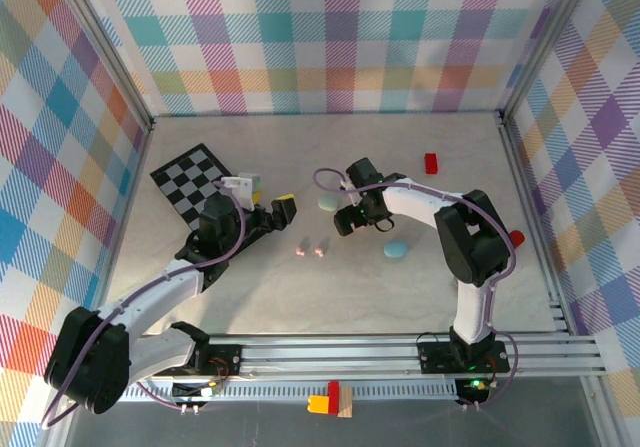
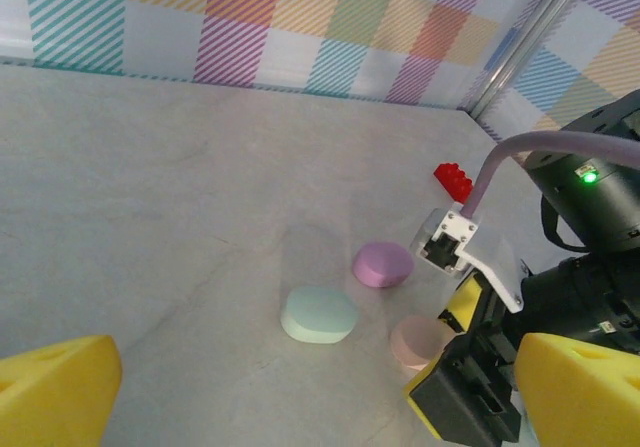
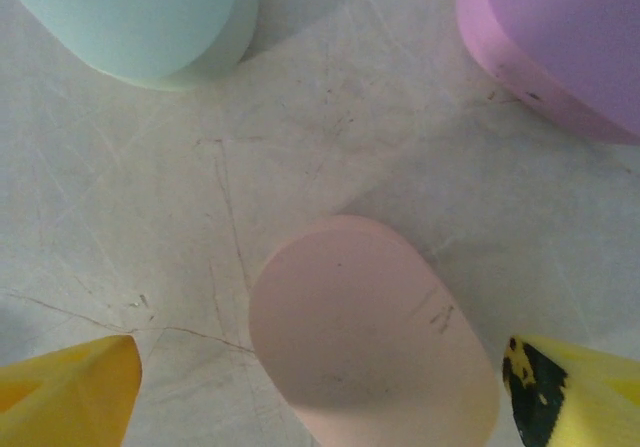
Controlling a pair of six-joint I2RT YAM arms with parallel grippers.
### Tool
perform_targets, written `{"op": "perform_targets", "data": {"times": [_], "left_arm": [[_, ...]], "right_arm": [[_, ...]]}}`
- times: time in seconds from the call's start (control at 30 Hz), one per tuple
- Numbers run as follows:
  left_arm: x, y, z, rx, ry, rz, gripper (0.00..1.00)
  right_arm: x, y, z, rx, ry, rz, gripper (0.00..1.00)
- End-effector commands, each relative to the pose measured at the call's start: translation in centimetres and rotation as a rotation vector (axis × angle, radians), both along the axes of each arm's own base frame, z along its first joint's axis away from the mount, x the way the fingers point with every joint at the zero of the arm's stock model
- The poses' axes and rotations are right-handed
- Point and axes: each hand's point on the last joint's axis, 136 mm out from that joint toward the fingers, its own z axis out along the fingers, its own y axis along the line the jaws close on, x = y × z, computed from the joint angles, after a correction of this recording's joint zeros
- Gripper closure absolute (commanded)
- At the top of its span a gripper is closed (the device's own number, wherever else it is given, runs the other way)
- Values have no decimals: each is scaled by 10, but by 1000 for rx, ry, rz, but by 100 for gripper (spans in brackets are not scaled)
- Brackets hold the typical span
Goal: Insert wireless bluetooth earbuds into charging case
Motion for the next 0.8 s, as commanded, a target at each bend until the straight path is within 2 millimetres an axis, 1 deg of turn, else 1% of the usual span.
{"op": "perform_targets", "data": {"times": [0.0, 0.07, 0.13, 0.17, 0.23, 0.43, 0.53, 0.7, 0.77], "left_arm": [[1, 5, 13, 24, 45, 28, 0], [1, 1, 10, 40, 61, 2, 0], [-1, -4, 11, 31, 60, -25, 0], [0, -5, 13, 22, 58, -30, 0], [1, -6, 15, 13, 52, -28, 0], [-1, -8, 21, 5, 30, -43, 0], [-1, -6, 22, 5, 27, -34, 0], [-2, -7, 17, 10, 39, -41, 0], [0, -9, 15, 15, 45, -52, 0]], "right_arm": [[-5, 14, 14, 31, -14, 42, 13], [-10, 15, 12, 30, -10, 46, 21], [-13, 14, 9, 21, -5, 40, 33], [-13, 14, 8, 16, -4, 37, 35], [-14, 13, 6, 9, -4, 33, 37], [-11, 15, 5, 7, -20, 36, 50], [-9, 14, 3, -2, -23, 34, 54], [-7, 13, -2, -11, -35, 44, 57], [-6, 12, -5, -15, -44, 47, 56]]}}
